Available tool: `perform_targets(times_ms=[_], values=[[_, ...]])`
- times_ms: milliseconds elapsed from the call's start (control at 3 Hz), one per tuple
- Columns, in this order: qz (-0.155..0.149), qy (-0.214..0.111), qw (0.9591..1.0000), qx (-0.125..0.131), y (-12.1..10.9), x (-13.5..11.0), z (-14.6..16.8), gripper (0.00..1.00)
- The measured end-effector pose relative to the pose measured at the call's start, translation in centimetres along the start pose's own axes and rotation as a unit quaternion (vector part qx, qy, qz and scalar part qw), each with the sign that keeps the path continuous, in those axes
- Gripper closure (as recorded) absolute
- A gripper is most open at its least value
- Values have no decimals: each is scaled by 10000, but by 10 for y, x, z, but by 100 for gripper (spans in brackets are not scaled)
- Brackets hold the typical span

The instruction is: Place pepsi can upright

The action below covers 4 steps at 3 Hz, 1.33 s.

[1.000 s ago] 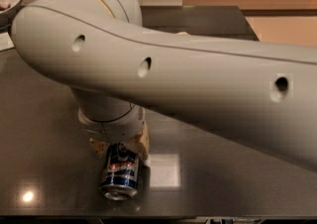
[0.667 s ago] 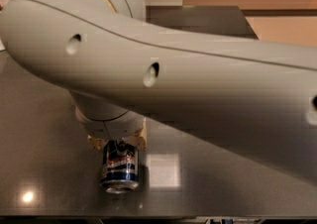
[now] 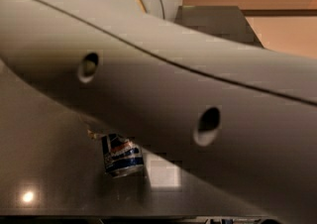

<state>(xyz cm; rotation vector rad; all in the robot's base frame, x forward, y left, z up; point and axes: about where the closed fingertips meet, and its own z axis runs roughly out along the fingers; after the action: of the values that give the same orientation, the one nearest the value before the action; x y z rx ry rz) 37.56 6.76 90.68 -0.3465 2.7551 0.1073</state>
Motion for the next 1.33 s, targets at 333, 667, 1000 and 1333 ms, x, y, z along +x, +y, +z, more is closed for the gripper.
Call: perform_targets(times_ms=[333, 667, 1000, 1333], values=[[-407, -441, 9978, -283, -3, -14, -6, 100], [-698, -704, 9934, -580, -11, -24, -1, 100], [-1017, -1005, 9858, -878, -19, -32, 4, 100], [-1359, -1462, 9729, -1165, -25, -41, 7, 100]])
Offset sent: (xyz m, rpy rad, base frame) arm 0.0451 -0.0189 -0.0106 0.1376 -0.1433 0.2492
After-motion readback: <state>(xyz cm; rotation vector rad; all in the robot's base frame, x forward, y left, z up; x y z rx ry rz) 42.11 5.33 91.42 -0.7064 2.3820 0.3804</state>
